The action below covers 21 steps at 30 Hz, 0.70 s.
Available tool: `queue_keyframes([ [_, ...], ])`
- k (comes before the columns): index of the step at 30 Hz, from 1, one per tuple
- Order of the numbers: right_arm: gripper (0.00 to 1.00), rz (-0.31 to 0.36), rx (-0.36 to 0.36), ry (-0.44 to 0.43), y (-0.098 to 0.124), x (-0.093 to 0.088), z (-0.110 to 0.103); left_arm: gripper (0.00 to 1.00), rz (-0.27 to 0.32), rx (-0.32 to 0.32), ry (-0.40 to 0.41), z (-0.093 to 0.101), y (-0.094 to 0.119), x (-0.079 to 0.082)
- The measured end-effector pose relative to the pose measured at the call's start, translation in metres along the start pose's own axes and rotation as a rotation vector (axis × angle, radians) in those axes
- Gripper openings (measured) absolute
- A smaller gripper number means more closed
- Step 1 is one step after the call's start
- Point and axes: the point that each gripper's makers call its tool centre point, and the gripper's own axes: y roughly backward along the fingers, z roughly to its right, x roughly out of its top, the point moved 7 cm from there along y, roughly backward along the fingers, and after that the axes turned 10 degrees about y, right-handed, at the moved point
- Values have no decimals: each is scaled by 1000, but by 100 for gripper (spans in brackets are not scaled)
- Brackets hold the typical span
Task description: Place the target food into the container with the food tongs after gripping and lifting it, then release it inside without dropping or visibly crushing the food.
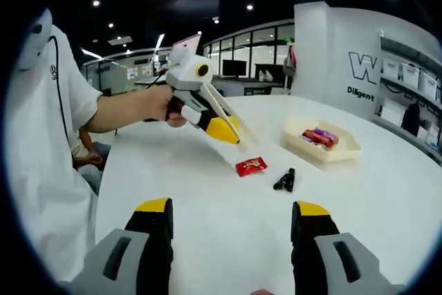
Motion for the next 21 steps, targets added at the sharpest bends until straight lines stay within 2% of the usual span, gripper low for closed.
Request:
queue_keyframes([
  [11,63,18,21,29,-4,6,1,0,-7,-96,-39,20,-1,2],
  [12,63,24,35,49,-5,8,1,0,-15,-125,-51,24,-1,1],
  [16,62,45,68,76,-10,13,4,0,-31,-172,-91,35,-4,-1],
  [21,61,93,127,122,-16,22,4,0,-37,-236,-105,44,-3,-1],
])
